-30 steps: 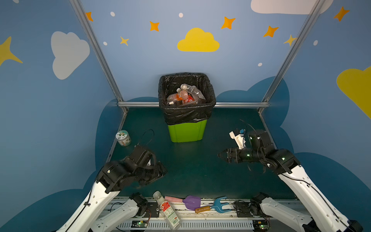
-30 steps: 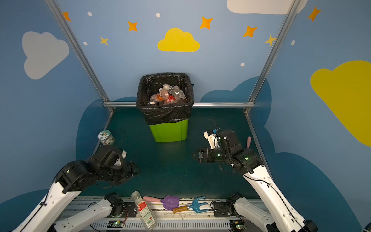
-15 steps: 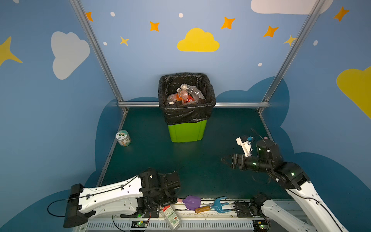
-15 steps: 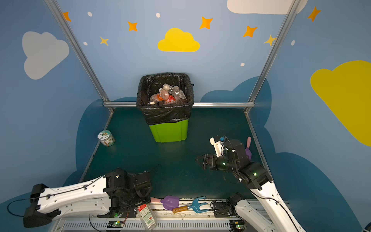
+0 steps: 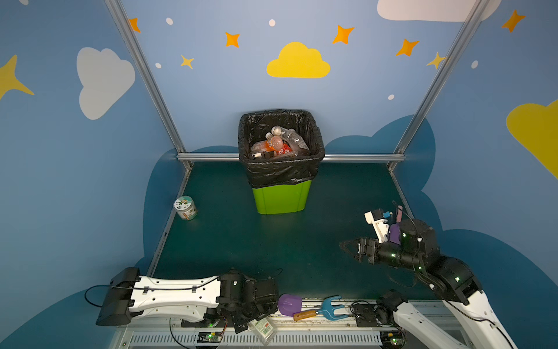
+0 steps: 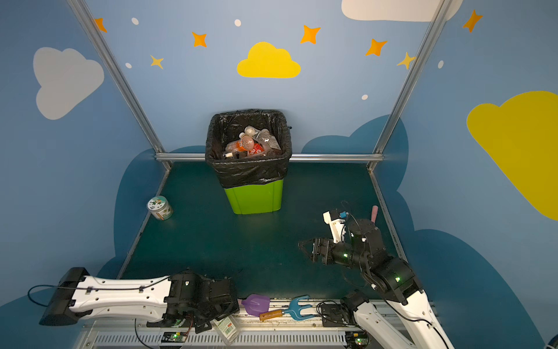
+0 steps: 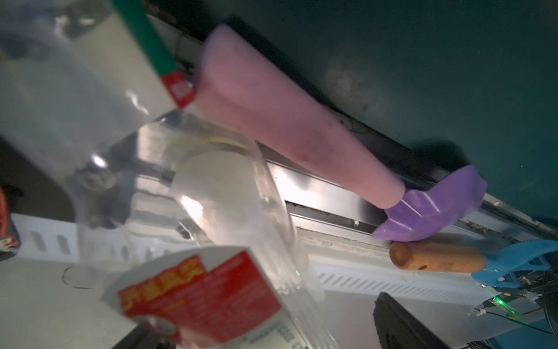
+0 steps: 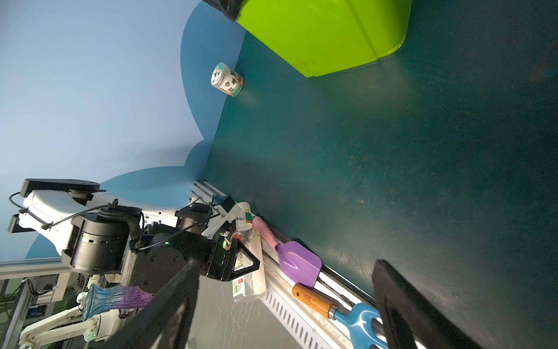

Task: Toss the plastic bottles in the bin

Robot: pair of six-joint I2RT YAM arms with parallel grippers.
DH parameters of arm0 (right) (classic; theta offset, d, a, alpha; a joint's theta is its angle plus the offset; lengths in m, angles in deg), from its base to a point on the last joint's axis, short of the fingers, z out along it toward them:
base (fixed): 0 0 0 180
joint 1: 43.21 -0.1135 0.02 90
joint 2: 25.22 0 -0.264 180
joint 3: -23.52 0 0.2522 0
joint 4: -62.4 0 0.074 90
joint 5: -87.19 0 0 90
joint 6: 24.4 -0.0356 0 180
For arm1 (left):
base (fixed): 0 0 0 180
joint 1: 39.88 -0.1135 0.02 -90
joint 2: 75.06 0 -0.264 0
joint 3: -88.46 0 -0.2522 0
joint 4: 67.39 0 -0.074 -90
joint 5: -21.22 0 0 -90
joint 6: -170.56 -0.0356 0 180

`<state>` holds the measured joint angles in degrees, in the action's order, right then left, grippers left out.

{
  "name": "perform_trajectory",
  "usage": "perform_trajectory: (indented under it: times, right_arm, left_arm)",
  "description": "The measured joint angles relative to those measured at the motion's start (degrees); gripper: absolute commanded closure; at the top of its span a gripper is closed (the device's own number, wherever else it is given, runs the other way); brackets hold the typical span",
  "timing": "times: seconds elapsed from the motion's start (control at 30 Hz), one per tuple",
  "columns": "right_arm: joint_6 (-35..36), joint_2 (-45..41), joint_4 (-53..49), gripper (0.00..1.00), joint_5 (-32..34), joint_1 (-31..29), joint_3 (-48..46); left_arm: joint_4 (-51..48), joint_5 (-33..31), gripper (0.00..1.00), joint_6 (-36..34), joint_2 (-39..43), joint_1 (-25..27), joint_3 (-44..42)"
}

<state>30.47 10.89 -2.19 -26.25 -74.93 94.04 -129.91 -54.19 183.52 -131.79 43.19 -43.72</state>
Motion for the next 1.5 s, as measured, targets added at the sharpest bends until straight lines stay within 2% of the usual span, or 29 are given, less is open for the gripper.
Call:
perform_trajectory:
  times: [0.07,0.2,0.4,0.53,0.57,0.77,1.0,1.17,1.37,1.5]
  right_arm:
    - [0.0,0.0,-0.3,0.12,0.0,0.0,0.0]
    - [0.0,0.0,-0.5,0.12,0.0,0.0,0.0]
    - [0.0,-0.1,-0.5,0.12,0.0,0.0,-0.5]
    - [0.0,-0.2,-0.7,0.12,0.1,0.0,-1.3]
    - [0.0,-0.2,-0.7,0.11,0.2,0.0,-1.4]
    - [0.0,-0.2,-0.9,0.11,0.5,0.0,-1.5]
    - [0.0,0.0,-0.9,0.12,1.0,0.0,-1.5]
    - [0.4,0.3,-0.9,0.11,1.5,0.0,-1.4]
    - [1.4,2.1,-0.9,0.11,2.3,0.0,0.3]
    - [2.3,4.2,-0.9,0.12,2.9,0.1,1.4]
  left_arm:
    - [0.9,-0.2,0.05,0.3,-0.4,0.3,0.0]
    - [1.9,-0.3,0.19,1.2,0.2,0.7,-0.6]
    - [3.3,-0.5,0.20,2.8,4.2,1.1,-4.5]
    - [3.1,-0.8,0.40,4.0,6.2,1.2,-5.9]
    - [2.9,-0.9,0.43,4.0,6.6,1.2,-6.0]
    - [-0.4,-3.3,0.46,4.0,8.7,1.5,-4.8]
    - [-9.0,-7.5,0.47,3.7,10.7,2.5,5.3]
    - [-15.8,-13.9,0.48,2.9,11.5,2.5,14.0]
    - [-22.0,-26.7,0.51,-3.9,11.3,2.5,28.3]
    - [-23.1,-38.6,0.55,-14.6,8.3,2.5,40.8]
